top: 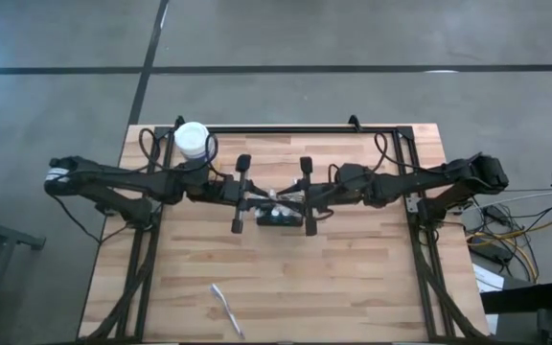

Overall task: Pick & Place toothbrushing station
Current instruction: Put the orange toothbrush into the mesh organizer, then put the violet toothbrush into the mesh organizer

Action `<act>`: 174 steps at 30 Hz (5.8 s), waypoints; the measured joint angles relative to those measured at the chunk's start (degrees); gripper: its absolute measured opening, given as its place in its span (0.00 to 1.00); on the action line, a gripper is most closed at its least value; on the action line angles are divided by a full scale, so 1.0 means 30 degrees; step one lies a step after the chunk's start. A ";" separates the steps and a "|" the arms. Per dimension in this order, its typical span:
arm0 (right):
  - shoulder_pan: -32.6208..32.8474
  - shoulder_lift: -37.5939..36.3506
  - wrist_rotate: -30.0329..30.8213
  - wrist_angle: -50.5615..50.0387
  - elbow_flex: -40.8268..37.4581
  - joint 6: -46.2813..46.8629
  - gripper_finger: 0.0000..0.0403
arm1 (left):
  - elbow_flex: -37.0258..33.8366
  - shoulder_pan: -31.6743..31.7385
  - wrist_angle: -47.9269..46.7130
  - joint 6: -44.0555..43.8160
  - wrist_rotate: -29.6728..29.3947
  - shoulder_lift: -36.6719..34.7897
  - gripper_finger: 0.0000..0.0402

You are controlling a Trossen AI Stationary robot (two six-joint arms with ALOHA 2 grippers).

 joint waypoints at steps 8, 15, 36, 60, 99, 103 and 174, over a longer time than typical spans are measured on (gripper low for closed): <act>-0.0016 -0.0753 0.0079 -0.0526 0.0000 0.0328 0.42 | 0.0032 -0.0007 -0.0271 0.0191 0.0415 -0.0699 0.03; -0.0001 -0.3713 0.0132 -0.4608 -0.0063 0.1391 0.54 | 0.0107 -0.0007 -0.3847 0.0296 0.0424 -0.4055 0.03; 0.0021 -1.5519 0.0081 -0.5645 -0.7689 0.2286 0.02 | -0.8580 -0.2434 0.0634 -0.0861 -0.1202 -0.8743 0.03; -0.0030 -1.6502 -0.0407 -0.2964 -1.1045 0.2496 0.02 | -1.0414 0.0164 0.7511 -0.0457 -0.0428 -0.3528 0.03; -0.0017 -1.6260 -0.0363 -0.2993 -1.1118 0.2787 0.02 | -0.9744 0.1783 0.8395 -0.0032 -0.0711 0.3807 0.03; -0.0023 -1.6161 -0.0363 -0.3009 -1.1118 0.2787 0.02 | -0.9736 0.2010 0.8454 -0.0108 -0.0637 0.4039 0.03; -0.0023 -1.5089 -0.0298 -0.3007 -1.1191 0.4162 0.02 | -0.5476 -0.5648 -1.2800 -0.7235 0.0246 -0.8130 0.03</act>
